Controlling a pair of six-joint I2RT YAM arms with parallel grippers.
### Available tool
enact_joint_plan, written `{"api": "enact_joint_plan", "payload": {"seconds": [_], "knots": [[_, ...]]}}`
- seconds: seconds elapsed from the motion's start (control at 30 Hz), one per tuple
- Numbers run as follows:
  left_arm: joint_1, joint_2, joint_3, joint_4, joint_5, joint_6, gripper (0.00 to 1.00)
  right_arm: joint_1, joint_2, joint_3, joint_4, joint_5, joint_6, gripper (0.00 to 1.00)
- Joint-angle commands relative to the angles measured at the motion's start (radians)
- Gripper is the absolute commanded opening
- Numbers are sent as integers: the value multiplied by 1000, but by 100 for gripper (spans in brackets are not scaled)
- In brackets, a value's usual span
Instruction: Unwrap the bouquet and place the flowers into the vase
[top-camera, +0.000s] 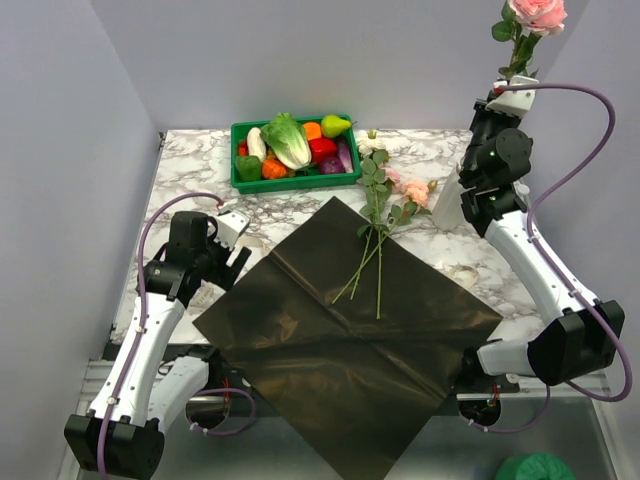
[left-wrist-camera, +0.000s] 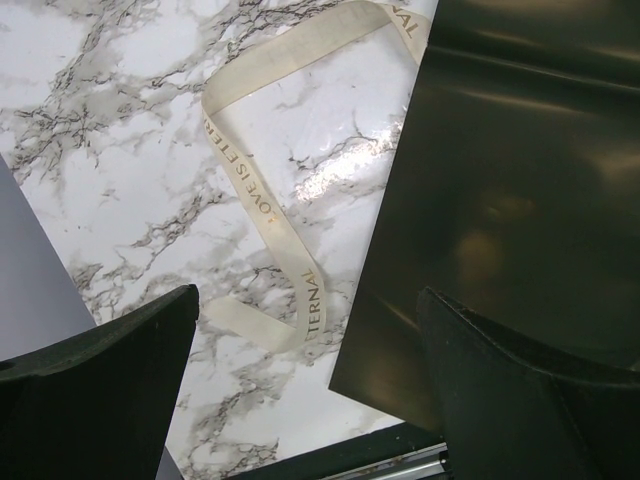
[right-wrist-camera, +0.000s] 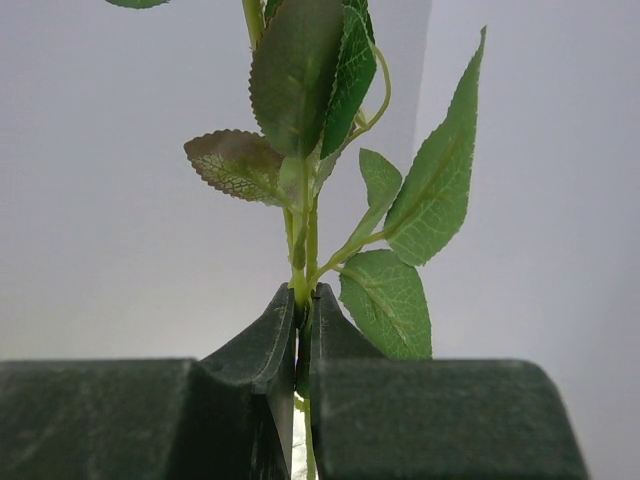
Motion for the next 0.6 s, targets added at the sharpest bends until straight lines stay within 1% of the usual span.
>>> {"api": "enact_joint_plan", "payload": {"seconds": [0.0, 0.13, 0.17, 0.2, 0.27, 0.33, 0.37, 0.4, 0.43, 0.47, 0.5, 0.53, 0.57], "knots": [[4, -24, 4, -21, -15, 19, 99, -16, -36, -22, 71, 24, 3, 1], [4, -28, 7, -24, -21, 21, 99, -18, -41, -50, 31, 53, 55, 2], [4, -28, 10, -26, -21, 21, 99, -18, -39, -50, -31, 69, 84, 4], [4, -29, 12, -27, -21, 21, 99, -18, -41, -50, -76, 82, 156, 7], [4, -32, 13, -29, -24, 21, 99, -18, -57, -82, -166, 80, 225, 9], [4, -34, 16, -32, -26, 19, 99, -19, -76, -143, -184, 70, 297, 18], [4, -34, 19, -33, -26, 17, 99, -18, -80, -154, -216, 67, 313, 25], [4, -35, 21, -35, -26, 17, 99, -19, -84, -163, -231, 55, 357, 44], [4, -37, 22, -38, -26, 17, 99, -18, -82, -167, -254, 40, 368, 56], [4, -37, 25, -39, -26, 17, 99, -18, -78, -150, -321, 35, 382, 68], [4, -38, 25, -44, -26, 19, 99, -18, -67, -133, -376, 38, 432, 84], [4, -46, 27, -47, -27, 19, 99, -18, -62, -110, -450, 32, 469, 89], [4, -48, 27, -50, -26, 22, 99, -18, -64, -51, -648, 24, 521, 94]]}}
